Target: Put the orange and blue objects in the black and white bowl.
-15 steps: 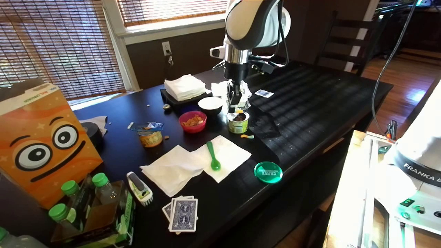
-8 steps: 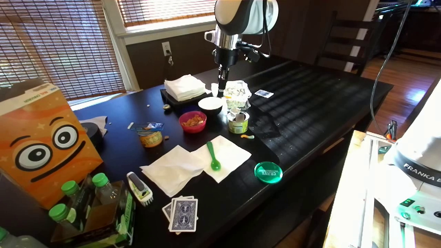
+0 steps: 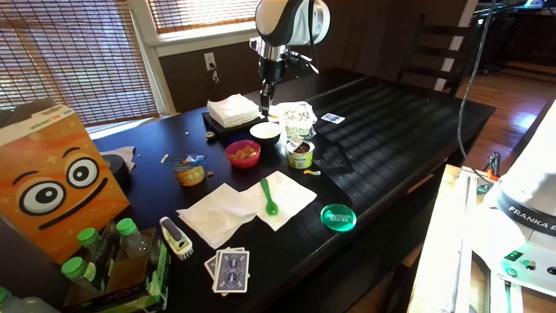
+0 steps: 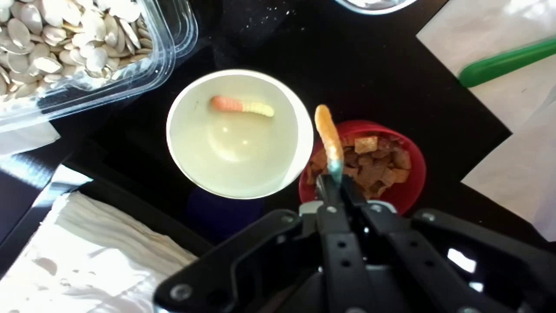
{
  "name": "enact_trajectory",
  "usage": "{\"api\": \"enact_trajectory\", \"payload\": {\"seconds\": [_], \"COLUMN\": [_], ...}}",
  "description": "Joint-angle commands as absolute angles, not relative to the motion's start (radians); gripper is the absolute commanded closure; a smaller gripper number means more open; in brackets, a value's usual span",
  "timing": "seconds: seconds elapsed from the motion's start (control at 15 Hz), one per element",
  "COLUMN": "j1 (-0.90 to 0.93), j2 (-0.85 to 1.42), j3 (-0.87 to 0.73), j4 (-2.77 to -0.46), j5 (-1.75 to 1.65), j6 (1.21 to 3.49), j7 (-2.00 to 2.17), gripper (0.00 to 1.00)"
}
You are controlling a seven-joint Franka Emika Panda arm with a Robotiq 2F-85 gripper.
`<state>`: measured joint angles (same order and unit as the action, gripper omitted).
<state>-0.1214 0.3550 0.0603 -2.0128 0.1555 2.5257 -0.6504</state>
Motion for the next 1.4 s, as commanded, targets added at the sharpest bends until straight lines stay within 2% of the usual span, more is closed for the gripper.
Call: {"api": "enact_trajectory", "payload": {"seconds": [0.0, 0.47, 0.53, 0.67, 1.2, 1.33], "j1": [-0.113, -0.114, -0.114, -0.111, -0.121, -0.128], "j2": [0.469, 0.597, 0.604, 0.596, 0.445, 0.378], "j3": [0.040, 0.033, 0.035, 0.039, 0.094, 0.119], "j4": [-1.883, -1.752, -1.742, -1.745, -1.903, -1.983], "j5": [0.097, 0.010, 0.004, -0.006, -0.025, -0.031], "j6": [2.516, 2.518, 2.510, 2.507, 2.496, 2.495], "j7": [-0.560, -0.455, -0.450, -0.446, -0.555, -0.644], "gripper": [0.97, 0.96, 0.70, 0.64, 0.07, 0.00]}}
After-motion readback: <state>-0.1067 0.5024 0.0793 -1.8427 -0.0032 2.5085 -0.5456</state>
